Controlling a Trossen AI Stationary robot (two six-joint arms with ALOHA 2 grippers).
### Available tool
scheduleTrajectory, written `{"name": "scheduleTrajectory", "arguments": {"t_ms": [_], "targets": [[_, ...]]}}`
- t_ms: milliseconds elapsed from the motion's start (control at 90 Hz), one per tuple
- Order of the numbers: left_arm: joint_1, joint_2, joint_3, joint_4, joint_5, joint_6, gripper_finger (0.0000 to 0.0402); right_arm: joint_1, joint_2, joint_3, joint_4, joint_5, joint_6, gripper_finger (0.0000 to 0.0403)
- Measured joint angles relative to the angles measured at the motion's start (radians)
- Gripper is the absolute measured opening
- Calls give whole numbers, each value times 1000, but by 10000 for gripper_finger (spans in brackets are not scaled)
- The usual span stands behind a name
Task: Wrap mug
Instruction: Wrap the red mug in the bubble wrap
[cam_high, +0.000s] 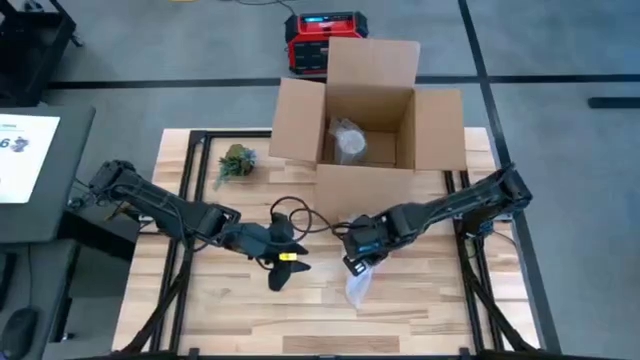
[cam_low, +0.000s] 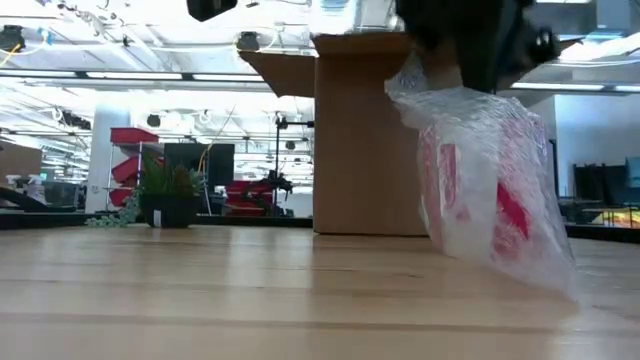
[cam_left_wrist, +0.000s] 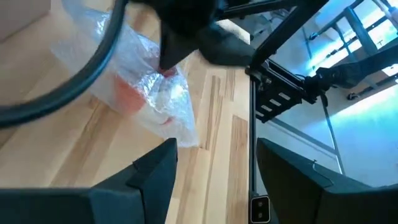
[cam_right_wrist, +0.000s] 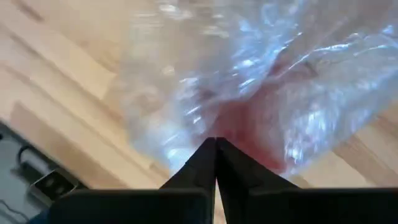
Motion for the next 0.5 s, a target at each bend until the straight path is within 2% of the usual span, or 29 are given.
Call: {"name": "scheduleTrajectory", "arguments": {"t_ms": [122,256,422,500], "targets": [[0,0,0,-1,13,-1,201,7,-1,103,-47,35,-13,0],[0,0,0,-3,15,-1,201,8,-1,133,23,120,-47,0],[0,0,0,-11,16,1,201,-25,17,30,41,100,-64,0],[0,0,0,-12,16,1,201,-30,17,-69,150,71,-53,0]]}}
